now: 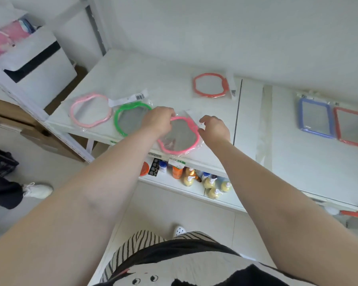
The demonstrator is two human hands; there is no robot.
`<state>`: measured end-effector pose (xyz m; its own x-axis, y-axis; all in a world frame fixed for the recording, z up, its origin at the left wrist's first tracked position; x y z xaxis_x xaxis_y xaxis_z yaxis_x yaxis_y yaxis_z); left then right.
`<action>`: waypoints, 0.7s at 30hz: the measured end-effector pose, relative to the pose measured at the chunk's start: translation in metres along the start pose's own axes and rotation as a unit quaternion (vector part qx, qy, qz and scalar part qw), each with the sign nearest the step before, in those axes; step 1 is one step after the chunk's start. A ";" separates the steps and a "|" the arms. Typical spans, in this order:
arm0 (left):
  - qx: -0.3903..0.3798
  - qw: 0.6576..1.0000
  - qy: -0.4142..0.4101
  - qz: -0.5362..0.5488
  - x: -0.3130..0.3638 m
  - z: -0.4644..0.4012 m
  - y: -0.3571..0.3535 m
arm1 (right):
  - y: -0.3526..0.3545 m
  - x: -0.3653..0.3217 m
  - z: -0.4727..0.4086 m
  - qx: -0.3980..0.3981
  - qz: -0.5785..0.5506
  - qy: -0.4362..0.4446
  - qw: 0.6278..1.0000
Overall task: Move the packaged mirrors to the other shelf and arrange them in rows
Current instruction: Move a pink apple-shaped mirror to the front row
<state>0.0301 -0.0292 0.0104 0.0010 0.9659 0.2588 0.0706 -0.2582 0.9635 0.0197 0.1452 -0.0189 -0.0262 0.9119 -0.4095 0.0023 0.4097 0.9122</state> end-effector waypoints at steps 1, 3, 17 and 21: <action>-0.005 1.000 0.001 0.007 0.001 -0.008 -0.002 | 0.003 0.004 -0.006 0.003 0.000 -0.008 1.000; -0.019 0.999 -0.011 0.027 0.011 -0.026 -0.009 | 0.010 0.015 -0.016 0.013 0.006 -0.030 0.999; -0.102 0.967 -0.230 0.047 0.077 -0.098 -0.038 | 0.036 0.049 -0.012 0.082 0.057 -0.217 0.971; -0.137 0.962 -0.229 0.052 0.047 -0.108 -0.048 | 0.020 0.031 0.002 0.086 0.043 -0.267 0.959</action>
<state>-0.0812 0.0264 -0.0163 0.4380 0.8244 0.3586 -0.2187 -0.2892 0.9320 0.0211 0.1823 -0.0132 0.4977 0.8050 -0.3227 0.1476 0.2881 0.9462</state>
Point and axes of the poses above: each hand's wrist, its own z-axis away from the middle knuckle, its own y-axis out of the back of the hand, x = y × z, the point moved 10 cm from there along -z, towards the middle knuckle, and after that the axes turned 9 degrees about x, right-handed, at the moved point
